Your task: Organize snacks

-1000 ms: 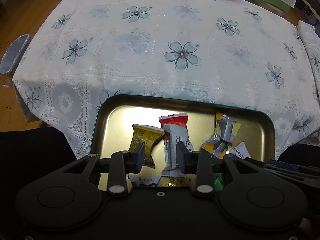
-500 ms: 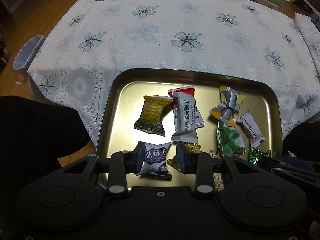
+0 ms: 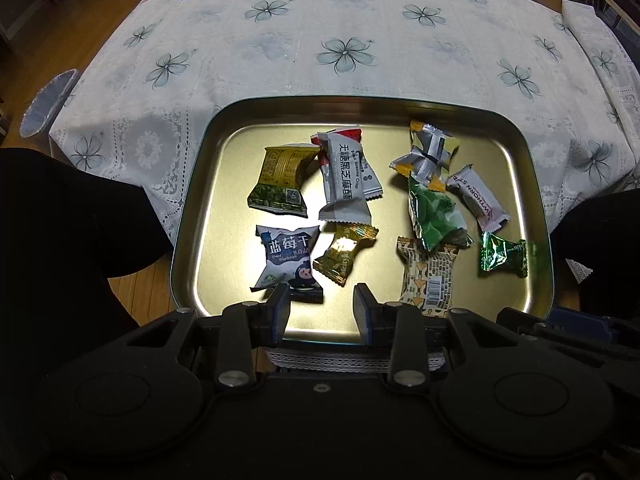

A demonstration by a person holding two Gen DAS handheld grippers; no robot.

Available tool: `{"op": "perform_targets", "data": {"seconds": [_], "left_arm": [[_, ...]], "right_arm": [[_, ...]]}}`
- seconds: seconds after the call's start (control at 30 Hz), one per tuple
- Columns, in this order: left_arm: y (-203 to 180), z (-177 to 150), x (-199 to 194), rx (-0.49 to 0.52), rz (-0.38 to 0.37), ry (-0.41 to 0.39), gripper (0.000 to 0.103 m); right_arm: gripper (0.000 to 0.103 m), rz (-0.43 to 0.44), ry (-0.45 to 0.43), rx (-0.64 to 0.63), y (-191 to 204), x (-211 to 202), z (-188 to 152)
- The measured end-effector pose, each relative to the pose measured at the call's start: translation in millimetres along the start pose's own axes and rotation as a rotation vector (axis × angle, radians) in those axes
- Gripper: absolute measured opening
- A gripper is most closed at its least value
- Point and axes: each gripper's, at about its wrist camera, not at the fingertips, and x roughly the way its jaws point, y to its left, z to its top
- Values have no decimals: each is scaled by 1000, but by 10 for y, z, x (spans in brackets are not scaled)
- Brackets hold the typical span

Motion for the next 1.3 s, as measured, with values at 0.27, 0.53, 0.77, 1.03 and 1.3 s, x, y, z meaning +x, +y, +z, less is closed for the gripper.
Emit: {"op": "perform_targets", "data": {"seconds": [0.27, 0.53, 0.77, 1.03, 1.3], "left_arm": [[-3, -96, -36, -5, 1, -15, 44], [29, -111, -30, -26, -4, -18, 44], [21, -113, -34, -21, -2, -23, 44], [14, -116, -45, -20, 3, -30, 44], [5, -115, -43, -15, 6, -25, 44]], "right_arm": [[45, 2, 9, -17, 36, 40, -138], [45, 4, -9, -36, 78, 28, -171], [45, 5, -4, -30, 65, 36, -173], [45, 5, -4, -33, 65, 35, -174], [45, 6, -2, -37, 72, 32, -170]]}}
